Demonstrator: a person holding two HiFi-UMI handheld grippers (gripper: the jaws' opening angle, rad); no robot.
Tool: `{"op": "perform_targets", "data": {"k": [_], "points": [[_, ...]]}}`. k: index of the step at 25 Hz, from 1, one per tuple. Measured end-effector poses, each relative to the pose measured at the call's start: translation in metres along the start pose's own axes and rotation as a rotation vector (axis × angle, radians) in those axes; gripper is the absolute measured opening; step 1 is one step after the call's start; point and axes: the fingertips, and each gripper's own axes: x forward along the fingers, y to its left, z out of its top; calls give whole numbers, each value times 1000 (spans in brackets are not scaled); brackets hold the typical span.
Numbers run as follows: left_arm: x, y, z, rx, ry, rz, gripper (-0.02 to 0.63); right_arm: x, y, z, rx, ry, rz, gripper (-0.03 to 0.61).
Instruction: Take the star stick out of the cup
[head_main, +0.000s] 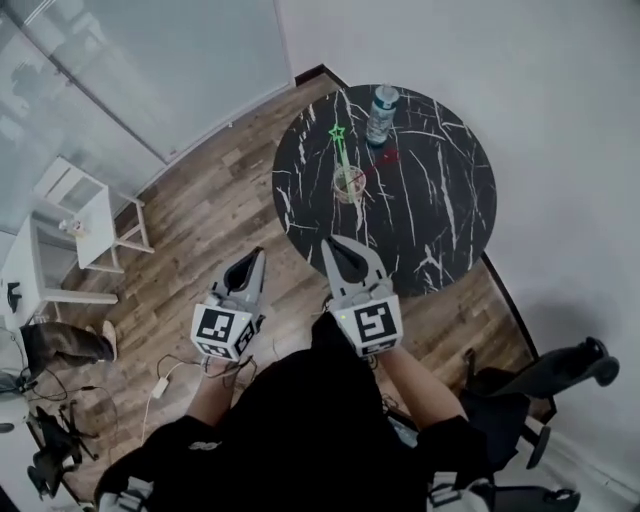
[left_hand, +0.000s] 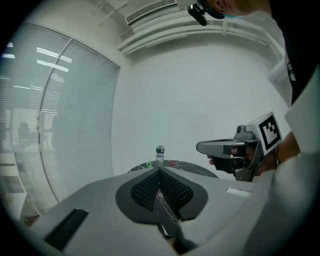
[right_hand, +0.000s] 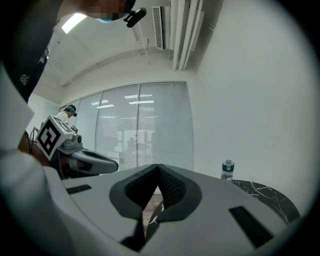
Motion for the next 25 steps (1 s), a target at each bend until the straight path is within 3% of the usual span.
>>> {"op": "perform_targets", "data": {"k": [11,25], "points": [[127,2,5,91,122,-150,-2,37,-96,-39,106,67,-79,-3],[251,21,1,151,218,-470,-2,70,-156,-95,216,221,-341,-3]]}}
